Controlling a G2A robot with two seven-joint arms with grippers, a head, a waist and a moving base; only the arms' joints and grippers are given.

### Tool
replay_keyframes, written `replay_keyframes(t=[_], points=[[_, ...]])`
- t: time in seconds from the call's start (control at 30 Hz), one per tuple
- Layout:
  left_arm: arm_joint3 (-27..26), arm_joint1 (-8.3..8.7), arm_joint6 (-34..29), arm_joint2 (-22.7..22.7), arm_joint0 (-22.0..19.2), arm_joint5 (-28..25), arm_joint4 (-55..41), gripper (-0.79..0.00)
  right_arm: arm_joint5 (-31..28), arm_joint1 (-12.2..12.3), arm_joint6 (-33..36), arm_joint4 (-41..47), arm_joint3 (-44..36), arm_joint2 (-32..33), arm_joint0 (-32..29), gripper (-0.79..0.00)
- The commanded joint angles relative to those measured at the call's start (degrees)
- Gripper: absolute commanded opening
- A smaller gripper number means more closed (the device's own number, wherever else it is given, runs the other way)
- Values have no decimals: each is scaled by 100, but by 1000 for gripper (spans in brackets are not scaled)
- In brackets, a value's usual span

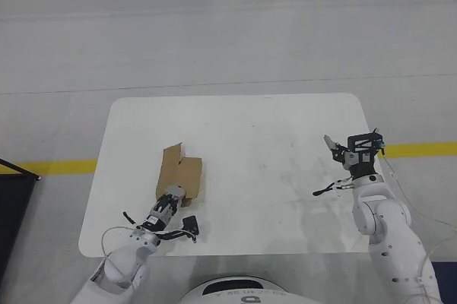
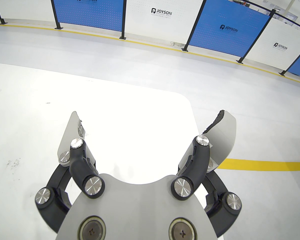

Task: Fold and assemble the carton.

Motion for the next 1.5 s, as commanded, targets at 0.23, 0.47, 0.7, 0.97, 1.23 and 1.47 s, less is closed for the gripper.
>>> replay_keyframes(t=[0.23,0.47,0.7,0.97,1.23,1.47], points=[[-382,-9,1883,-222,-338,-109,-2615,-785,0,0,0,0,0,0,0,0],[-343,-11,2241,-195,-357,-287,-3048,-785,0,0,0,0,0,0,0,0],[-343,-11,2241,-195,-357,-287,-3048,-785,0,0,0,0,0,0,0,0],[544,-162,3819,211,-1665,-1240,-5604,-785,0,0,0,0,0,0,0,0],[1684,-417,5098,1115,-3422,-3333,-7721,-785,0,0,0,0,0,0,0,0],[1845,-451,5098,1260,-3594,-3543,-7788,-785,0,0,0,0,0,0,0,0]])
